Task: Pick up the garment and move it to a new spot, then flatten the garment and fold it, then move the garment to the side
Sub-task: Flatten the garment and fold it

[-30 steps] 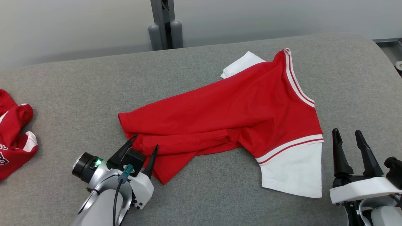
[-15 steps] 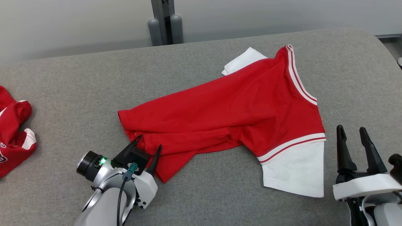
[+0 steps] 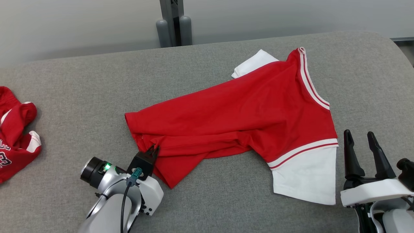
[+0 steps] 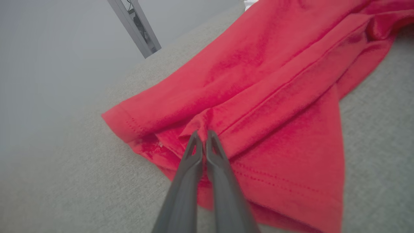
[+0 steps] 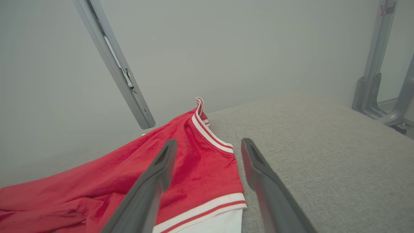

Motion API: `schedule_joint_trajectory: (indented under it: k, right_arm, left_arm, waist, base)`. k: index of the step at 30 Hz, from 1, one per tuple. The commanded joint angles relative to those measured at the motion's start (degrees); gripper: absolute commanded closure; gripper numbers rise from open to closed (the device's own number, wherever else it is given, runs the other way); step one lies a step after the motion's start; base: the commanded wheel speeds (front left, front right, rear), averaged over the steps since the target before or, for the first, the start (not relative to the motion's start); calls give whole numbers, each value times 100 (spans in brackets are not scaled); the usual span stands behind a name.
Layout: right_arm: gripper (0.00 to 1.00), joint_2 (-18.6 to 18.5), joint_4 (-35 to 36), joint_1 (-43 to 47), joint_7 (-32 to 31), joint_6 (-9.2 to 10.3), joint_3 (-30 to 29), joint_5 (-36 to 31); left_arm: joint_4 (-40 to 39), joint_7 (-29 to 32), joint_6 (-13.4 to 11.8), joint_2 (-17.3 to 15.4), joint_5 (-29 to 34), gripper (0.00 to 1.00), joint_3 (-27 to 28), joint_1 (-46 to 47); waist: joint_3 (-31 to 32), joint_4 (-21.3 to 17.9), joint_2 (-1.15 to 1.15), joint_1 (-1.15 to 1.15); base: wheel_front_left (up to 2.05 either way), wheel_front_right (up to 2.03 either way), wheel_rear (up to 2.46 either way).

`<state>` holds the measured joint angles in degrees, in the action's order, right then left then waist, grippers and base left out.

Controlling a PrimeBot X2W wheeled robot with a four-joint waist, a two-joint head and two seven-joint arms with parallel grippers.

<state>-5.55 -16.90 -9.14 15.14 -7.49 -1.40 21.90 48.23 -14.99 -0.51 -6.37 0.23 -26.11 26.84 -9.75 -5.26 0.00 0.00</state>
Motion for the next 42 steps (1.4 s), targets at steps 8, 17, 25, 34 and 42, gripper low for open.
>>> schedule_joint_trajectory:
  k: [8, 17, 25, 34, 42]
  right_arm:
    - [0, -75, -163, 35, 10, 0, 106, 3]
    - [0, -143, -510, 126, 10, 0, 321, 98]
    - [0, -161, -793, 223, 10, 0, 551, 219]
    - [0, -229, -1275, 200, 10, 0, 730, 420]
    - [0, -168, -1757, 353, 10, 1, 881, 630]
  left_arm:
    - [-580, -19, -181, -19, -225, 100, 152, -150]
    - [-1338, -19, -265, -50, -450, 100, 433, -631]
    - [-2123, -19, -521, -107, -426, 100, 773, -981]
    - [-2720, -19, -608, -113, -315, 100, 958, -1298]
    - [-2795, -19, -522, -37, -289, 100, 1003, -1626]
  waist:
    - [161, 20, 0, 0]
    - [473, 60, 0, 0]
    - [668, 105, 0, 0]
    - [683, 108, 0, 0]
    - [784, 41, 0, 0]
  base:
    - [0, 0, 0]
    - [0, 0, 0]
    - [0, 0, 0]
    - [0, 0, 0]
    - [0, 0, 0]
